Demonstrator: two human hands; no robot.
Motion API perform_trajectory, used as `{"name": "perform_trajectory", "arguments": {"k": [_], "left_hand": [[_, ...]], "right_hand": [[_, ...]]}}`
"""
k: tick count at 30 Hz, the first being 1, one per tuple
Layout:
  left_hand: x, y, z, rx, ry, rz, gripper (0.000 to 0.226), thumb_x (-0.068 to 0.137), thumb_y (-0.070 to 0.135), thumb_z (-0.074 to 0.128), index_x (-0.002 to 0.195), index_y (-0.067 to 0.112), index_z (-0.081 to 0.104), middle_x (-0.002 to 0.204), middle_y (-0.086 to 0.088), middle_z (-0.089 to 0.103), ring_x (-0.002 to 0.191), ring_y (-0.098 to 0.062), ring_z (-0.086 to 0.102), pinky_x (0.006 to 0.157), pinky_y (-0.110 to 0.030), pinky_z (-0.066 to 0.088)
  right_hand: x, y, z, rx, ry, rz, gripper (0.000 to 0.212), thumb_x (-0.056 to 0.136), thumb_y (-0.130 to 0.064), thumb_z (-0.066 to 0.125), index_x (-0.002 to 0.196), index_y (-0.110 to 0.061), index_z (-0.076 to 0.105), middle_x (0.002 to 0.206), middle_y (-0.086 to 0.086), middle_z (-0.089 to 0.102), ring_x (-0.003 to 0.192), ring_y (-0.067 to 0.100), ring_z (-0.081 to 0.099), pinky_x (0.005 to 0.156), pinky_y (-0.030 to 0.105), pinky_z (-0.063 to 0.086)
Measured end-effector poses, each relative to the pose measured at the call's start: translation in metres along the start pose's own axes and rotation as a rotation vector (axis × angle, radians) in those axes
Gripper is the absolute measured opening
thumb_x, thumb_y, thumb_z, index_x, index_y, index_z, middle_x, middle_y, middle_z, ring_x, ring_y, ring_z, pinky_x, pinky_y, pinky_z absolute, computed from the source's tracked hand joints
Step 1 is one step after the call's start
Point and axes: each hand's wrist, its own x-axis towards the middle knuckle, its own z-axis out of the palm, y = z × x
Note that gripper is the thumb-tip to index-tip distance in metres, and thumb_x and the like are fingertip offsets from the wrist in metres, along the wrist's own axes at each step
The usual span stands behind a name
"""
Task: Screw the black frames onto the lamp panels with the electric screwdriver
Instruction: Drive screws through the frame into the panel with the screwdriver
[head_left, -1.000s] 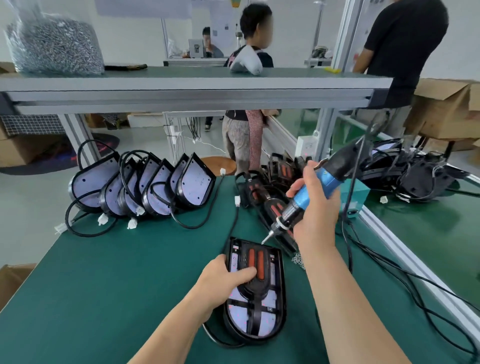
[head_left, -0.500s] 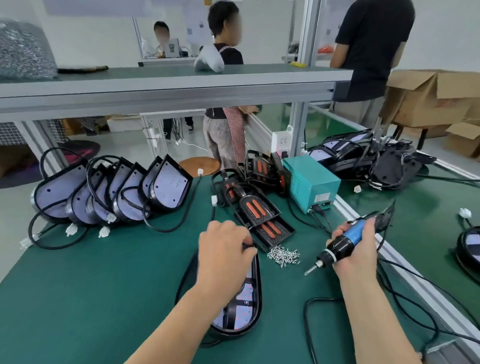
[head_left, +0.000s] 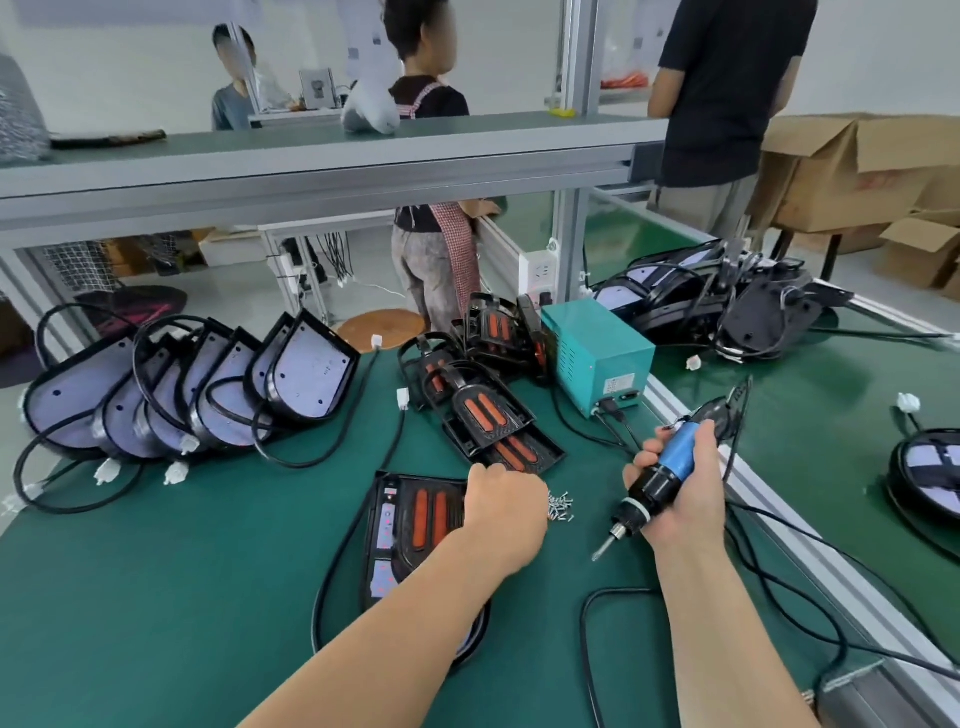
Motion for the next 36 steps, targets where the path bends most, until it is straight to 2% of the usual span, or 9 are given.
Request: {"name": "perform_trajectory", "arguments": {"k": [2,5,7,10,14,21,27,31,36], "left_hand": [[-0.001,-0.002,-0.001,0.005,-0.010,0.036,0.037,0.097,0.025,0.061,0.067,0.018,0.041,0.066,0.000,0.043,0.077,-0.025,0.042,0.076,-0.037,0.028],[-0.005,-0.005,-0.003,-0.060,0.031,0.096,0.020,0.097,0.014,0.059,0.083,0.015,0.045,0.080,-0.005,0.057,0.081,-0.028,0.052,0.075,-0.037,0.034],[-0.010,-0.008,-0.008,-0.247,0.061,0.093,0.009,0.098,0.010,0.055,0.095,0.012,0.047,0.096,-0.011,0.065,0.090,-0.032,0.059,0.075,-0.039,0.042],[-0.020,-0.017,-0.018,-0.636,0.072,0.012,0.009,0.099,0.014,0.050,0.107,0.011,0.051,0.100,-0.012,0.067,0.091,-0.032,0.061,0.079,-0.040,0.049],[-0.036,-0.036,-0.024,-0.978,0.139,-0.039,0.018,0.095,0.012,0.053,0.090,0.020,0.068,0.079,0.008,0.071,0.077,-0.014,0.061,0.069,-0.027,0.047],[-0.060,-0.063,-0.012,-1.464,0.240,-0.243,0.017,0.093,0.020,0.067,0.076,0.017,0.066,0.057,0.012,0.063,0.045,0.003,0.045,0.053,-0.018,0.035],[-0.077,-0.073,-0.009,-1.826,0.151,-0.272,0.022,0.092,0.009,0.069,0.073,0.020,0.071,0.075,-0.005,0.072,0.064,-0.011,0.050,0.063,-0.024,0.040],[-0.089,-0.081,-0.011,-2.055,0.068,-0.234,0.016,0.092,-0.002,0.066,0.084,0.010,0.073,0.086,-0.013,0.075,0.064,-0.011,0.058,0.063,-0.021,0.049],[-0.103,-0.082,-0.010,-2.271,-0.010,-0.241,0.022,0.088,-0.007,0.063,0.078,0.007,0.076,0.089,-0.018,0.074,0.063,-0.012,0.061,0.062,-0.022,0.053]], "right_hand": [[0.000,0.000,0.000,0.012,0.008,0.005,0.043,0.094,-0.060,0.059,0.095,-0.017,0.058,0.073,-0.003,0.056,0.057,0.009,0.052,0.054,0.021,0.045],[0.001,-0.001,-0.001,0.022,0.018,0.012,0.043,0.093,-0.059,0.061,0.096,-0.016,0.059,0.072,-0.004,0.056,0.057,0.008,0.052,0.054,0.020,0.045],[0.000,-0.001,0.000,0.026,0.026,0.017,0.043,0.092,-0.059,0.062,0.098,-0.016,0.060,0.072,-0.005,0.056,0.055,0.008,0.053,0.053,0.020,0.045],[-0.001,-0.001,0.001,0.038,0.040,0.011,0.042,0.091,-0.057,0.065,0.100,-0.016,0.061,0.071,-0.005,0.056,0.054,0.007,0.053,0.051,0.020,0.045],[-0.005,0.000,0.007,0.018,0.066,-0.011,0.037,0.089,-0.051,0.071,0.098,-0.017,0.062,0.070,-0.005,0.058,0.054,0.008,0.053,0.051,0.019,0.044],[-0.025,0.007,0.041,0.046,0.116,-0.043,0.026,0.090,-0.043,0.073,0.090,-0.020,0.060,0.070,-0.006,0.058,0.055,0.008,0.055,0.059,0.022,0.041],[-0.050,0.015,0.085,0.169,0.073,-0.095,0.023,0.090,-0.033,0.075,0.088,-0.018,0.058,0.072,-0.006,0.059,0.058,0.008,0.055,0.062,0.020,0.045],[-0.067,0.019,0.111,0.155,0.055,-0.119,0.024,0.091,-0.035,0.074,0.087,-0.018,0.058,0.063,-0.007,0.061,0.051,0.007,0.057,0.051,0.019,0.049],[-0.083,0.023,0.133,0.106,0.044,-0.198,0.023,0.093,-0.037,0.071,0.091,-0.020,0.057,0.057,-0.009,0.060,0.049,0.006,0.059,0.048,0.018,0.049]]}}
